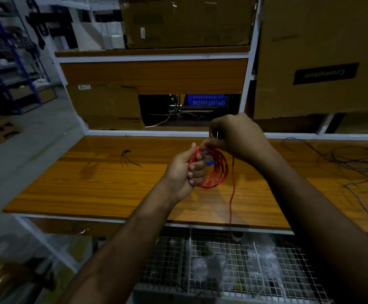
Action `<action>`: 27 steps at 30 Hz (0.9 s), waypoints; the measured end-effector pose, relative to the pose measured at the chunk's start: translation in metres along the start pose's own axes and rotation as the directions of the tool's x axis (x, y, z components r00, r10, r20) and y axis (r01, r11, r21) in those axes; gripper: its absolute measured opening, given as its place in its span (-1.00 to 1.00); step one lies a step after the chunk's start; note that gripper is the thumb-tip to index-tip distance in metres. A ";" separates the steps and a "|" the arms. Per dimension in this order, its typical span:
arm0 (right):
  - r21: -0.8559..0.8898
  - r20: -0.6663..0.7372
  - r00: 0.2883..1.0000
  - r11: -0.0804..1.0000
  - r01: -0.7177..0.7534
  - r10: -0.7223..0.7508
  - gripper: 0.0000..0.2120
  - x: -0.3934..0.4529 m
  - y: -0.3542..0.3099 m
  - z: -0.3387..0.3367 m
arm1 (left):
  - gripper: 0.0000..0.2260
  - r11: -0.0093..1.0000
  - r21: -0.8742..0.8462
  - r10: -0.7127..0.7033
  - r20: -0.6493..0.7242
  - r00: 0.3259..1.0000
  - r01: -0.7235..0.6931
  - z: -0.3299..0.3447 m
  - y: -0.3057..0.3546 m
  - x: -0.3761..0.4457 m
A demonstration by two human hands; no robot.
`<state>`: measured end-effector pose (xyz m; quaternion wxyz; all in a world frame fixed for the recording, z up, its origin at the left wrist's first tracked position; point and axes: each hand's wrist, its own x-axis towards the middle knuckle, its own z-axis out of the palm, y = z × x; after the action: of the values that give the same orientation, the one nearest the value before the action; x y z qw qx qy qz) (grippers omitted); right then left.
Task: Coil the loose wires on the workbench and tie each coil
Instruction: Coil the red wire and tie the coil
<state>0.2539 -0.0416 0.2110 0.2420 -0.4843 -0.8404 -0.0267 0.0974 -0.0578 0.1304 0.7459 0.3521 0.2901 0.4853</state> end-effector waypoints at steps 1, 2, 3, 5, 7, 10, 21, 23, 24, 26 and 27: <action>0.129 0.093 0.996 0.991 -0.031 0.019 -0.83 0.002 0.009 0.002 | -0.60 0.999 -0.029 -0.022 0.018 1.000 0.022 -0.002 0.001 0.000; 0.328 0.199 0.980 0.941 -0.081 0.015 -0.85 0.002 0.017 0.004 | -0.60 0.998 -0.046 -0.040 0.041 0.998 0.042 -0.003 0.003 0.000; 0.524 0.290 0.957 0.838 -0.149 -0.011 -0.87 0.000 0.026 0.006 | -0.61 0.997 -0.051 -0.054 0.065 0.996 0.057 -0.005 0.005 -0.001; 0.725 0.379 0.923 0.642 -0.250 -0.068 -0.87 -0.008 0.044 0.014 | -0.63 0.995 -0.067 -0.071 0.110 0.991 0.079 -0.007 0.007 -0.001; 0.783 0.433 0.897 0.530 -0.325 -0.090 -0.78 -0.018 0.063 0.028 | -0.64 0.989 -0.122 -0.060 0.155 0.986 0.079 -0.011 0.009 -0.001; 0.811 0.546 0.832 0.314 -0.494 -0.101 -0.71 -0.041 0.095 0.051 | -0.63 0.969 -0.244 0.003 0.175 0.985 0.041 -0.017 0.014 0.001; 0.727 0.587 0.697 0.111 -0.678 0.413 -0.79 -0.128 0.068 0.136 | -0.62 0.940 -0.303 0.150 -0.041 0.988 -0.156 -0.028 0.025 0.014; 0.670 0.505 0.719 0.309 -0.675 0.478 -0.87 -0.129 0.037 0.135 | -0.63 0.952 -0.260 0.148 -0.080 0.986 -0.164 -0.023 0.019 0.017; 0.609 0.487 0.746 0.435 -0.663 0.454 -0.90 -0.127 0.021 0.128 | -0.63 0.957 -0.238 0.151 -0.092 0.984 -0.169 -0.022 0.016 0.018; 0.449 0.490 0.818 0.718 -0.532 0.301 -0.90 -0.123 -0.005 0.111 | -0.64 0.966 -0.190 0.157 -0.103 0.982 -0.174 -0.021 0.013 0.019; 0.380 0.473 0.858 0.833 -0.403 0.200 -0.89 -0.119 -0.015 0.101 | -0.64 0.972 -0.160 0.158 -0.105 0.982 -0.173 -0.021 0.011 0.019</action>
<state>0.2526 -0.1169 0.0732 0.1686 -0.5354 -0.7639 0.3184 0.0826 -0.0319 0.1255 0.7158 0.2880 0.2514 0.5843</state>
